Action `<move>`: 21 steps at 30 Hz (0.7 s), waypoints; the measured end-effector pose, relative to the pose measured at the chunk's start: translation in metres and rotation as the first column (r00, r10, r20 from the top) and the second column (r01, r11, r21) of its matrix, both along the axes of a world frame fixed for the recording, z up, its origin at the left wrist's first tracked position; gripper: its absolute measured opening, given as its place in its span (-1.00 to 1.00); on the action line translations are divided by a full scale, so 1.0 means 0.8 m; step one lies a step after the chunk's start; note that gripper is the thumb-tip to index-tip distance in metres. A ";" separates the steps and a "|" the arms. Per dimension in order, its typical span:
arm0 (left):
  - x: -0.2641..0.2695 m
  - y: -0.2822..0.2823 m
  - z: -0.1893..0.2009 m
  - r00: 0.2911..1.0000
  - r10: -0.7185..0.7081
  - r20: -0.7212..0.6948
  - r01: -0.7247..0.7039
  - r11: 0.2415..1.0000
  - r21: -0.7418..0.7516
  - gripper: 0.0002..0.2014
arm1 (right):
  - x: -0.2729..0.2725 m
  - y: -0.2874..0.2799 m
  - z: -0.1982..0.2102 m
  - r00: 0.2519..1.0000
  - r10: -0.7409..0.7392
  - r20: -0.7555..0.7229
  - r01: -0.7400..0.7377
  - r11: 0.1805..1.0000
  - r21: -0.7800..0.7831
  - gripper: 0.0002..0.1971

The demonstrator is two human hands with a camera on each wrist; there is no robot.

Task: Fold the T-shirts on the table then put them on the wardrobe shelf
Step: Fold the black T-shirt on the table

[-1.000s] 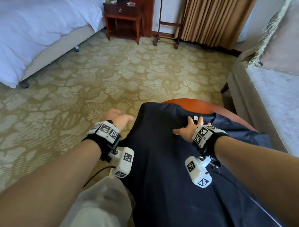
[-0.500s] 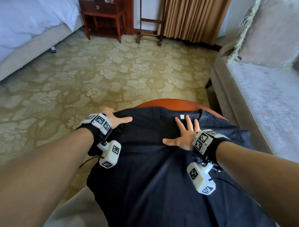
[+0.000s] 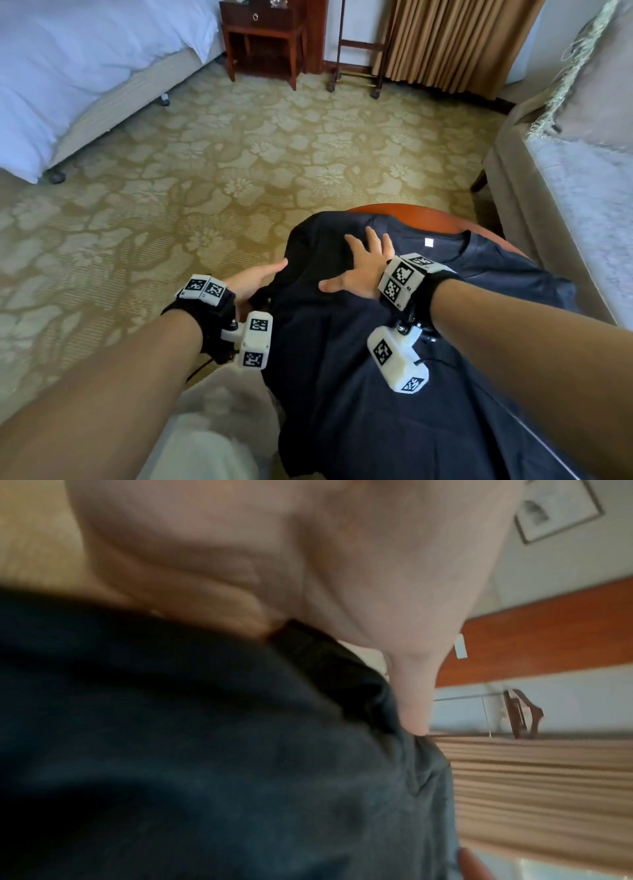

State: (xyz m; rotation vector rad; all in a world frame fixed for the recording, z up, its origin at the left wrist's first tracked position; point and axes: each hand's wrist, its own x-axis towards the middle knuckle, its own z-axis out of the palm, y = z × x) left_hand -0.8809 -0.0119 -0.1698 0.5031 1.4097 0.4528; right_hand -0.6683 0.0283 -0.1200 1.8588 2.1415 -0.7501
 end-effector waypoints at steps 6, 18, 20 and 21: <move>-0.006 -0.031 -0.001 0.973 0.151 0.173 -0.159 0.987 0.032 -0.54 | -0.028 -0.031 -0.025 0.989 0.131 0.065 -0.127 0.990 -0.052 0.17; -0.009 -0.025 0.024 0.854 0.423 0.303 -0.502 0.823 0.267 -0.73 | -0.027 -0.036 -0.032 0.995 0.099 0.000 -0.099 0.995 -0.012 0.17; -0.003 -0.019 0.026 0.828 0.470 0.305 -0.558 0.747 0.361 -0.49 | -0.030 -0.035 -0.031 0.997 0.042 -0.061 -0.042 0.999 0.003 0.17; 0.000 -0.018 0.030 0.827 0.478 0.296 -0.562 0.723 0.402 -0.46 | -0.032 -0.033 -0.029 0.993 -0.004 -0.115 0.005 1.000 0.002 0.15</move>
